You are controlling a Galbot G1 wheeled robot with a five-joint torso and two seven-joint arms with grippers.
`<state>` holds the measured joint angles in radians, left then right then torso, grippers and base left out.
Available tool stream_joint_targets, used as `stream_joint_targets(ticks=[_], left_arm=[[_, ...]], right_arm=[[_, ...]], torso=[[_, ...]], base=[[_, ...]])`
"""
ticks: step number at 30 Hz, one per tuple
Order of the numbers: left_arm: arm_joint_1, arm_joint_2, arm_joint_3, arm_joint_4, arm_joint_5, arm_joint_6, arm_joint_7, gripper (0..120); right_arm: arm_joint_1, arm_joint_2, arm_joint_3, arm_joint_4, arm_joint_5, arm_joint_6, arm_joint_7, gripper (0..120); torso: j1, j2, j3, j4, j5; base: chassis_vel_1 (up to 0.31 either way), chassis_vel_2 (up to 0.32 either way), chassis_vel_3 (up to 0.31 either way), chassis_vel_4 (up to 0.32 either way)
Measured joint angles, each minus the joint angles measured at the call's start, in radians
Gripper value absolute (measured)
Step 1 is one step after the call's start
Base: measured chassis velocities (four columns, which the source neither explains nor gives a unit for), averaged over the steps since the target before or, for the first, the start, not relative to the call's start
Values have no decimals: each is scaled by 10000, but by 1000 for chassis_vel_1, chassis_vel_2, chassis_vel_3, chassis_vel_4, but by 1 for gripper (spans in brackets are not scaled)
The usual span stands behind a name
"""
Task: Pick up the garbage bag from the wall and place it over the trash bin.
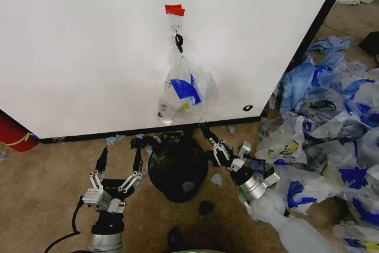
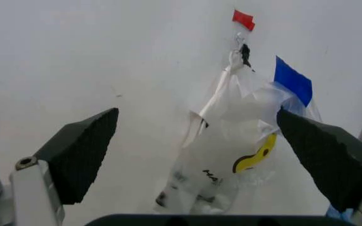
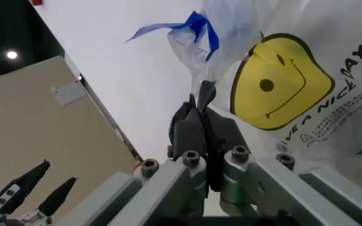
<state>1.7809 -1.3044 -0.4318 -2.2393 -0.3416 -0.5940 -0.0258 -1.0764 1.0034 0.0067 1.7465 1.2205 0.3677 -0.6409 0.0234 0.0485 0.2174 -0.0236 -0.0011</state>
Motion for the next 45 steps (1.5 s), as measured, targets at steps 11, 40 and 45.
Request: stream_joint_targets(ticks=[11, 40, 45], left_arm=[[-1664, 2561, 182, 165, -2426, 927, -549, 99], [-7851, 5073, 4307, 1487, -7772, 1914, -921, 99], [-7479, 5068, 4104, 1294, -7618, 1961, -978, 99]], right_arm=[[61, 162, 321, -59, 13, -60, 185, 0], [504, 337, 443, -772, 78, -91, 430, 0], [329, 346, 472, -698, -69, -77, 355, 0]], torso=[[0, 0, 0, -4, 1], [1, 0, -1, -2, 1], [0, 0, -1, 1, -1]], base=[[0, 0, 0, 0], [0, 0, 0, 0], [0, 0, 0, 0]])
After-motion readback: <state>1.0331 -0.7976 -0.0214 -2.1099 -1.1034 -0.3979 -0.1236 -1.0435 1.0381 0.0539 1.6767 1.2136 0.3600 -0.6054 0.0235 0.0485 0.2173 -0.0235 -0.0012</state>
